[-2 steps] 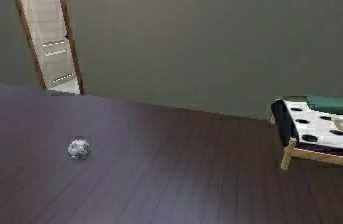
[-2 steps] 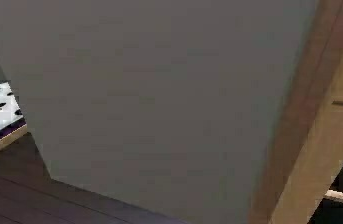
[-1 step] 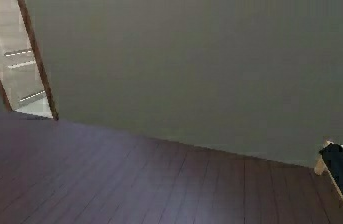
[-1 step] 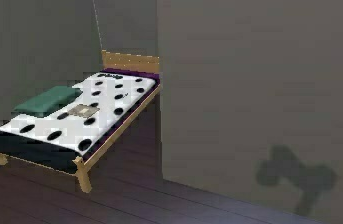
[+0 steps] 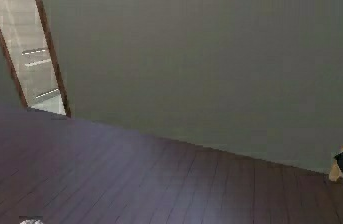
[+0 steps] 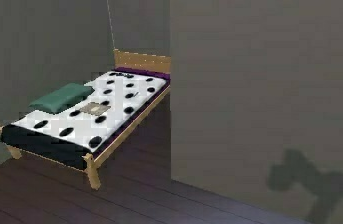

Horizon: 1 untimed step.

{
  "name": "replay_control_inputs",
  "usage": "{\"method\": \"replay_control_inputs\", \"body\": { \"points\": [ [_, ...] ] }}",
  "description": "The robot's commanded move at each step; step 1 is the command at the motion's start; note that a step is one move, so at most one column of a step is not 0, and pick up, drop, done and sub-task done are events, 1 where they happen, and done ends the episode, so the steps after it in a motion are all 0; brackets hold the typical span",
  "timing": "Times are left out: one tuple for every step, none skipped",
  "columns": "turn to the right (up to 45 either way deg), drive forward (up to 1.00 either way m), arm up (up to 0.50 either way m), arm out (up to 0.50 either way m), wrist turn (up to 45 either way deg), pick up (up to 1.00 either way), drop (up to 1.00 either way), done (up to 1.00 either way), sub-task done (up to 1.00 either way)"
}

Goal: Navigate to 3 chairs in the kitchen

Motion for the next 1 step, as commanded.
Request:
{"method": "replay_control_inputs", "body": {
  "points": [
    [0.0,1.00,0.00,0.00,0.0,0.00,0.00,0.00,0.00]
  ]
}}
